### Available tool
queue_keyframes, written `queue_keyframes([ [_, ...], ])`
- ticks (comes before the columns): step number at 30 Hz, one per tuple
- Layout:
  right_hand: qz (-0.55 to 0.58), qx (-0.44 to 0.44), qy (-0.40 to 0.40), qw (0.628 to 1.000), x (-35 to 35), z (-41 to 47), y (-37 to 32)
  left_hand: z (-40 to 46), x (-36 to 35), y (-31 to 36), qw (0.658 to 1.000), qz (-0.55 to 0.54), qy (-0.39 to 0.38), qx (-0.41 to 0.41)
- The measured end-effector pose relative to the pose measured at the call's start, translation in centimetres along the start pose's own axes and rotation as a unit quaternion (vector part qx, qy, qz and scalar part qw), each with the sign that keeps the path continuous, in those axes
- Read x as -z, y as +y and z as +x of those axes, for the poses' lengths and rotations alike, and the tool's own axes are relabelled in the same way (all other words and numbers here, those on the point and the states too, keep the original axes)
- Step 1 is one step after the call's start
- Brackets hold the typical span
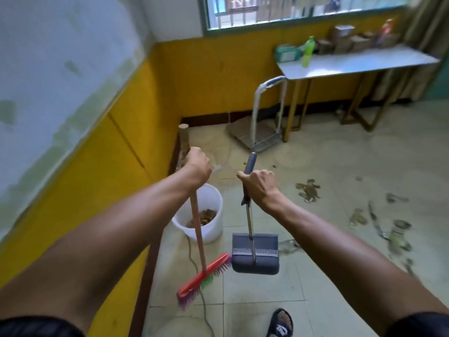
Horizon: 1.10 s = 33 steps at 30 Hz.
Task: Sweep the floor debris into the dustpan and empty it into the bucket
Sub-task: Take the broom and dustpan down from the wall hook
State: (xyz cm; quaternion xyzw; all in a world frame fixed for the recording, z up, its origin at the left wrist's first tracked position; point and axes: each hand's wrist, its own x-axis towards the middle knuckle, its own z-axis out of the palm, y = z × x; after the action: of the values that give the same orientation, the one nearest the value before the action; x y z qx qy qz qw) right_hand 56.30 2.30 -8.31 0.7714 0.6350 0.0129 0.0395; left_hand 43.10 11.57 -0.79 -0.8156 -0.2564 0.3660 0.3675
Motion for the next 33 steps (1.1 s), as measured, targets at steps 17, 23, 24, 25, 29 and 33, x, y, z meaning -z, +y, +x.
queue_keyframes([
  [17, 0.399, -0.302, 0.262, 0.825, -5.1, 0.2, 23.4, 16.5, 17.4, 7.4, 0.974, 0.025, 0.165, -0.151],
  [23, 0.421, -0.495, 0.192, 0.735, -5.8, -1.1, 28.8, 21.2, 23.0, 14.1, 0.944, 0.045, 0.237, -0.223],
  [24, 0.404, -0.518, 0.184, 0.731, -6.0, -1.8, 29.6, 22.0, 23.6, 14.9, 0.939, 0.048, 0.246, -0.236],
  [25, 0.385, -0.534, 0.178, 0.732, -6.4, -2.4, 30.4, 22.7, 23.9, 15.8, 0.933, 0.054, 0.254, -0.249],
  [29, 0.339, -0.592, 0.188, 0.706, -7.7, -4.0, 32.9, 25.1, 24.3, 19.7, 0.900, 0.091, 0.284, -0.319],
  [33, 0.297, -0.652, 0.190, 0.672, -8.0, -3.2, 33.5, 28.3, 24.4, 22.6, 0.859, 0.111, 0.314, -0.388],
])
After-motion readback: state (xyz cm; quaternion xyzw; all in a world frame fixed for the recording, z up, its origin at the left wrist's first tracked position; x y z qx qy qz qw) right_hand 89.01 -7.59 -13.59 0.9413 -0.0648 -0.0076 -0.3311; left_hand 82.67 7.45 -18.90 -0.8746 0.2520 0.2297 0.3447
